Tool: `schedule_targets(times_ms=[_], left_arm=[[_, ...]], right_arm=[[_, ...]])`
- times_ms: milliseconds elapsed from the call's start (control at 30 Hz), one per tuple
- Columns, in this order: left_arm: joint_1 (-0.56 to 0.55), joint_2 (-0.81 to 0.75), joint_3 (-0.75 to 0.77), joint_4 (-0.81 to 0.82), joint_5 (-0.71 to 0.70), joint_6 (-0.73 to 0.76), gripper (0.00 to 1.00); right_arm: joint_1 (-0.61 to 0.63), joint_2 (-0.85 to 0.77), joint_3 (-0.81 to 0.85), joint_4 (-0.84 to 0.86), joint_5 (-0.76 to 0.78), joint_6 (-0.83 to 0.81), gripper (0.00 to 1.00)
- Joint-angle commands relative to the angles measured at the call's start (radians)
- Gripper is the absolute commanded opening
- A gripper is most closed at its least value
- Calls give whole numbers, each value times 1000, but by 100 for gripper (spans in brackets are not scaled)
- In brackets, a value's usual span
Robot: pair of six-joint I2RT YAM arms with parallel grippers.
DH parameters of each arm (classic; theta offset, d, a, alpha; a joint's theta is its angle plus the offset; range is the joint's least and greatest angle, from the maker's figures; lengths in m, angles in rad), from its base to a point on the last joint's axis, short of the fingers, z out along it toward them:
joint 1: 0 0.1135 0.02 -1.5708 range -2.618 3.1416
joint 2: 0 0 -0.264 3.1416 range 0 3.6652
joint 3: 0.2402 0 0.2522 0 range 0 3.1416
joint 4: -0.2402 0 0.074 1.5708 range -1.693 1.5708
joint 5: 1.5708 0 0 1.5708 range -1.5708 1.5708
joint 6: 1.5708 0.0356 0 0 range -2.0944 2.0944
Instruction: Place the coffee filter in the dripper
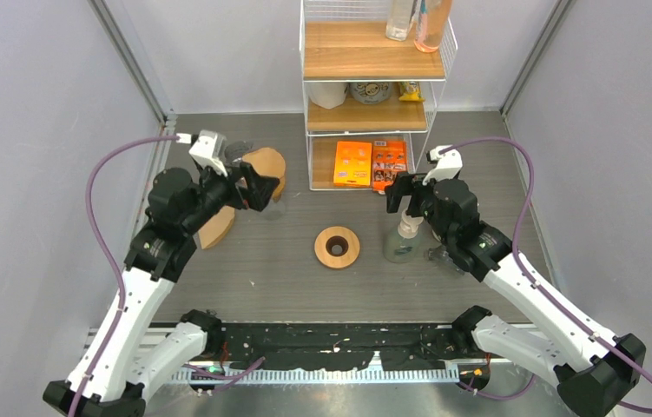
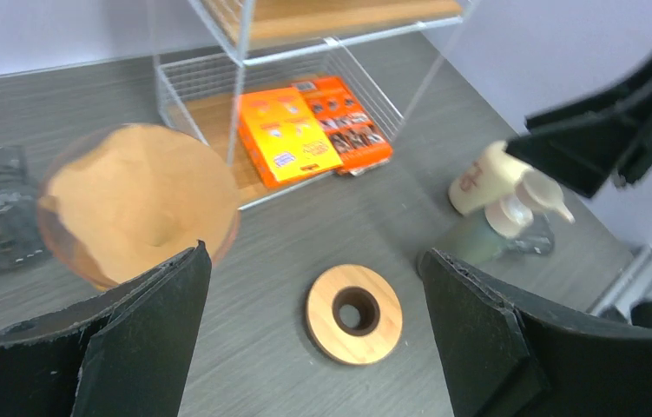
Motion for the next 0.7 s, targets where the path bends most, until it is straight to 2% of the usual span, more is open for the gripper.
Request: schedule_targets(times_ms=[0, 67, 167, 333, 433, 667], left_arm=[[-3, -82, -141, 260, 263, 48, 100], [-3, -116, -209, 297, 347, 55, 100], [-3, -139, -270, 380, 397, 30, 100], [-4, -139, -312, 442, 538, 25, 100], [-4, -150, -340, 440, 534, 37, 100], [-4, -193, -368, 331, 469, 125, 100]], right_arm=[[-4, -19, 36, 9, -114, -54, 95], [-4, 7, 81, -7, -190, -81, 95], [23, 68, 149, -32, -273, -174, 95], [196, 296, 337, -165, -234, -370, 96], [255, 446, 417, -263, -221, -398, 95], [266, 639, 449, -299, -202, -299, 95]])
